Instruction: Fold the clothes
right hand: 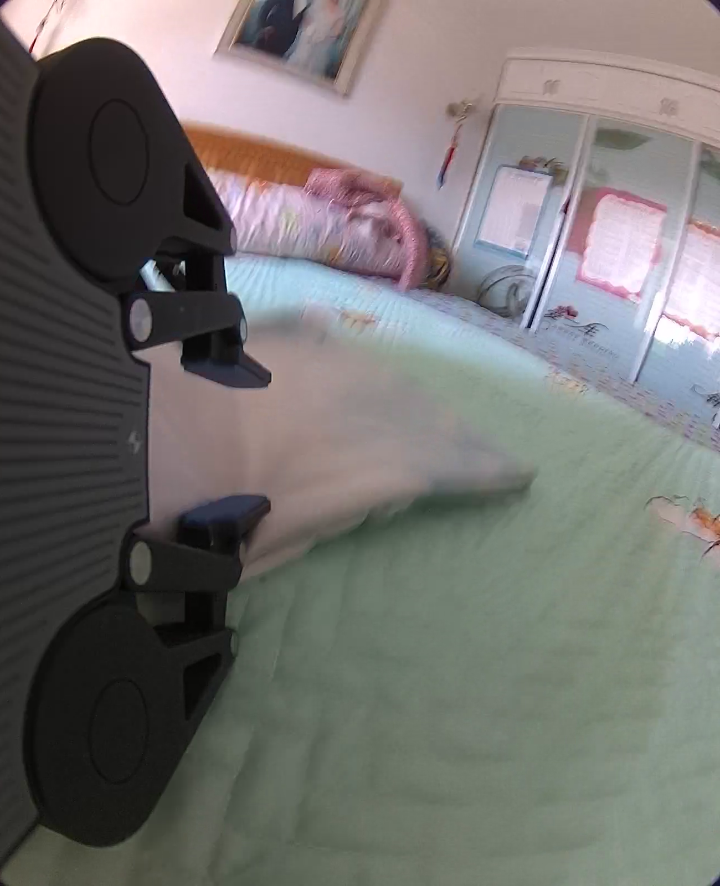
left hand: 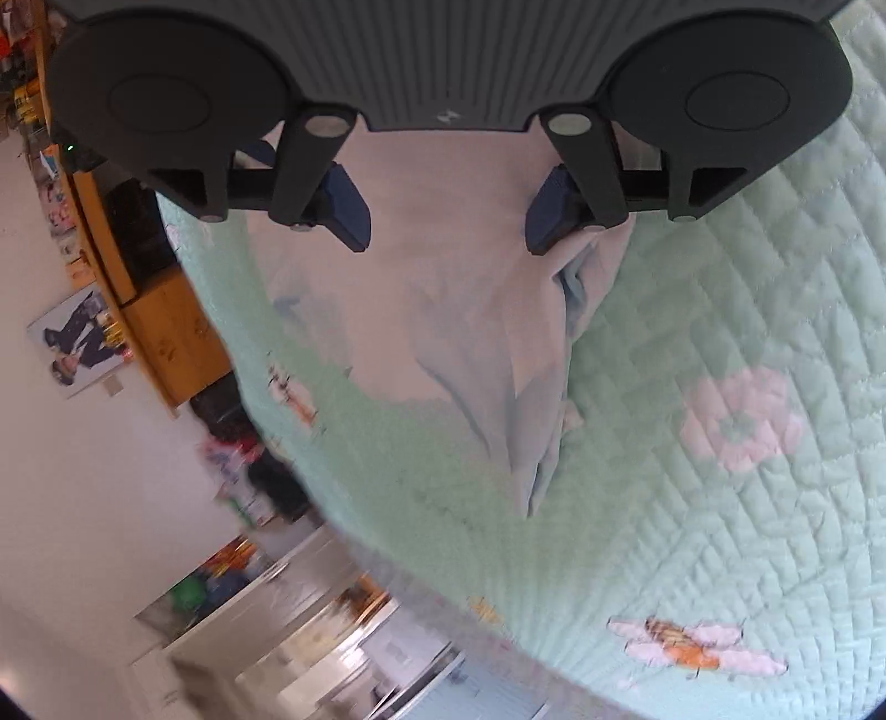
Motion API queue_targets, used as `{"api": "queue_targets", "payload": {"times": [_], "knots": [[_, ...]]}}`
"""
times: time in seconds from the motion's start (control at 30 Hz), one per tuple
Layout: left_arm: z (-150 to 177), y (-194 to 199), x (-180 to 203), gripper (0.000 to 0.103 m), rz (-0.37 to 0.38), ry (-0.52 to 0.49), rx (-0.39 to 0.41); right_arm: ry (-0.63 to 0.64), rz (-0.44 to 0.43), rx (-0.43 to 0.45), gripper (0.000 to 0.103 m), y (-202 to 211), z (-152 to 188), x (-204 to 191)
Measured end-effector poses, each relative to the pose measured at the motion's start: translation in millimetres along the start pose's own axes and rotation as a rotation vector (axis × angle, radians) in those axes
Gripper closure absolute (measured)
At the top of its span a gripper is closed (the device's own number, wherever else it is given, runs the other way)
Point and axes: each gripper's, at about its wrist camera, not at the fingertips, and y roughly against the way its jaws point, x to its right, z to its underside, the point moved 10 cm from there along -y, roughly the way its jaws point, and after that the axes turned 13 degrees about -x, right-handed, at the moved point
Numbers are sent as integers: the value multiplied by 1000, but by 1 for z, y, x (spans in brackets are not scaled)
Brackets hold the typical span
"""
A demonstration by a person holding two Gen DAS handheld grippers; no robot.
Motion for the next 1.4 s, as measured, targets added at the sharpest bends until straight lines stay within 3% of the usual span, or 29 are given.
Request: {"api": "queue_targets", "payload": {"times": [0.03,0.1,0.17,0.23,0.3,0.37,0.4,0.43,0.47,0.53,0.6,0.67,0.73,0.8,0.83,0.87,0.97,1.1,1.2,1.23,1.33,1.4], "knots": [[-2,0,1,41,-14,-1,2,3,18,15,84,0,0,2],[-4,3,7,40,-49,10,-6,-59,10,23,78,5,-1,0],[0,13,17,39,-73,9,-21,-28,29,45,60,17,4,-16],[7,22,30,35,-61,-20,-25,7,-7,57,52,26,13,-33],[18,28,39,32,-43,-62,-17,41,-43,69,51,35,22,-50],[29,22,27,30,-82,-63,-35,63,-27,52,48,32,32,-44],[35,17,18,32,-104,-51,-47,43,22,25,48,25,36,-32],[37,17,14,33,-90,-40,-34,10,82,-18,50,14,42,-16],[39,18,11,33,-82,-31,-23,3,100,-6,68,13,45,-8],[36,20,15,33,-118,-37,-29,3,136,12,74,14,50,-4],[32,25,20,33,-153,-38,-22,34,183,26,65,17,51,-15],[26,30,25,32,-150,-24,-3,114,197,51,48,20,54,-36],[20,34,28,30,-103,-15,14,150,137,43,47,15,54,-55],[20,30,14,27,-125,42,0,137,84,7,40,2,55,-57],[22,26,2,29,-139,95,-24,108,112,-13,37,-2,56,-45],[25,24,-6,30,-124,135,-34,78,139,-34,40,-6,58,-33],[24,33,0,30,-149,124,-44,92,199,-75,44,-5,67,-31],[-5,42,26,29,-207,53,-7,250,321,-89,42,-3,60,-68],[-47,37,42,26,-151,28,39,343,410,-52,31,1,52,-88],[-62,32,44,26,-125,34,49,343,400,-52,29,1,48,-87],[-94,12,21,25,-26,160,68,302,347,-48,29,1,35,-80],[-100,-11,-7,22,-22,294,27,204,286,-26,29,-4,24,-63]]}}
